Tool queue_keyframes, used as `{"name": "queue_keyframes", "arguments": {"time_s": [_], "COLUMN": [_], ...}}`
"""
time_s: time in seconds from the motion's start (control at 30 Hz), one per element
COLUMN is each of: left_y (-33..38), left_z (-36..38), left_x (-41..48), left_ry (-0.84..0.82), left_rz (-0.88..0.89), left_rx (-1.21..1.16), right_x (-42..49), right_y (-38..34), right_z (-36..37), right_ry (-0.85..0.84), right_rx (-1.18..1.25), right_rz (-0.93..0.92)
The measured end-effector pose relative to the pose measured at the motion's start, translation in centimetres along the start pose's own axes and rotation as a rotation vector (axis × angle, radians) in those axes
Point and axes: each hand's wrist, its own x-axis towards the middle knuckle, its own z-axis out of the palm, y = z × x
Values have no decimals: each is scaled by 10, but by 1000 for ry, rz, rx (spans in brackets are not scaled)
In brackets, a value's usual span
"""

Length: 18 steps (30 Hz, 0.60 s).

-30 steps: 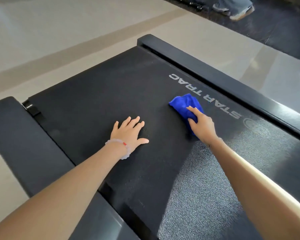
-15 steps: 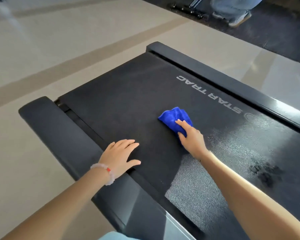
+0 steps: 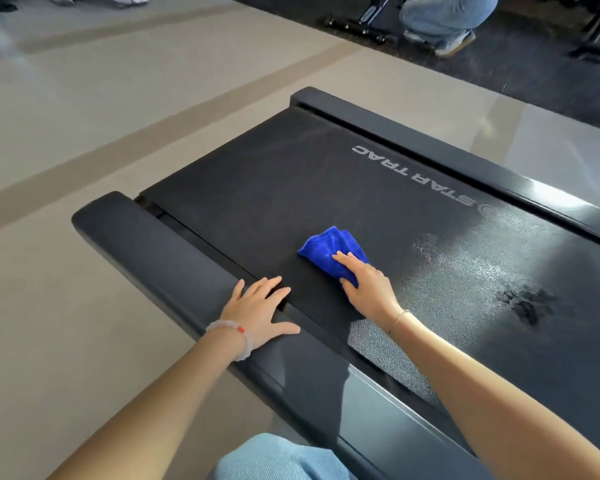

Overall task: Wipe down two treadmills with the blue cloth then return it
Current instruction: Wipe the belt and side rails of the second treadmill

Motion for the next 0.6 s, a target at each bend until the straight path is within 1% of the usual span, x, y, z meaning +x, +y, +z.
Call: {"name": "queue_keyframes", "arguments": {"time_s": [0.23,0.43,0.6], "left_y": [2,2,4], "left_z": [-1,-4,-6], "left_x": [-2,-5,-7], "left_ry": [54,53,75], "left_rz": [-56,-61,-64], "left_rx": [-62,-56,-65], "right_x": [-32,-54,-61], "right_y": [-20,-37,-36], "right_z": [10,19,25], "right_ry": [-4,24,-16], "right_rx": [29,53,48], "right_rz": [-11,15,-28]}}
